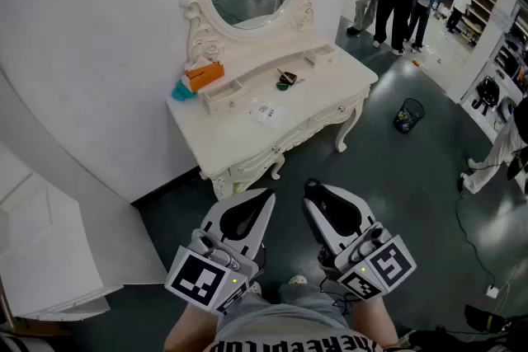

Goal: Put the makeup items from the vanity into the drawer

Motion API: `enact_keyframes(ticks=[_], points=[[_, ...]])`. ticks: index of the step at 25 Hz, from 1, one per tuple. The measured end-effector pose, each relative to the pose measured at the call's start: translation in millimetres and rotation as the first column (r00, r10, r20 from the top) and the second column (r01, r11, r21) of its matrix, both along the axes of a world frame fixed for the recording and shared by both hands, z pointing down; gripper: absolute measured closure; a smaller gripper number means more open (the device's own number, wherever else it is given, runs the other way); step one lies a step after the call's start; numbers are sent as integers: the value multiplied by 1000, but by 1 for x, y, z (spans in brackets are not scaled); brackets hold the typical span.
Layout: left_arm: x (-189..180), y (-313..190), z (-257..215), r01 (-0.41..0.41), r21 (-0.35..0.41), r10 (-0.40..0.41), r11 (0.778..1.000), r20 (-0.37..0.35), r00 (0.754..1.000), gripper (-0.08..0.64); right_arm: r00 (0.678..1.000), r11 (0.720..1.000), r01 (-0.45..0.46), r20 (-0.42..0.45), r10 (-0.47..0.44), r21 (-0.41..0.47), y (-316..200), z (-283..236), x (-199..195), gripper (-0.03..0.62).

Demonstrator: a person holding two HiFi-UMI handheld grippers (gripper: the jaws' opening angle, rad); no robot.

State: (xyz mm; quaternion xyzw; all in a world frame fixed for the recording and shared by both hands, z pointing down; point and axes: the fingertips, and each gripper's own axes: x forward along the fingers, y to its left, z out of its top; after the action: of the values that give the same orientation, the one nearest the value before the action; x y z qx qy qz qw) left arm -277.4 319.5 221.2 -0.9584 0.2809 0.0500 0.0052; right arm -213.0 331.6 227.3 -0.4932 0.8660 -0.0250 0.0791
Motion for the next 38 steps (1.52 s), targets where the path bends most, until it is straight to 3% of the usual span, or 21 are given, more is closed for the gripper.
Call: enact_keyframes(ticks=[17, 24, 33, 38], points=[[12, -3, 3, -14, -42, 13, 999, -26, 1000, 538, 1000, 1000, 5, 5, -5, -2, -1, 4, 10, 480], [27, -5, 5, 2, -33, -3, 999, -11, 1000, 538, 999, 999, 34, -34, -35, -20, -5, 9, 15, 476], [69, -4, 3, 14, -26, -14, 1000, -10, 1000, 538, 1000, 1000, 2, -5, -2, -20, -8, 6, 68, 477], [100, -3, 5, 10, -9, -10, 1000, -10, 1000, 538, 999, 1000, 5, -31, -6, -21, -7, 11, 94, 479]])
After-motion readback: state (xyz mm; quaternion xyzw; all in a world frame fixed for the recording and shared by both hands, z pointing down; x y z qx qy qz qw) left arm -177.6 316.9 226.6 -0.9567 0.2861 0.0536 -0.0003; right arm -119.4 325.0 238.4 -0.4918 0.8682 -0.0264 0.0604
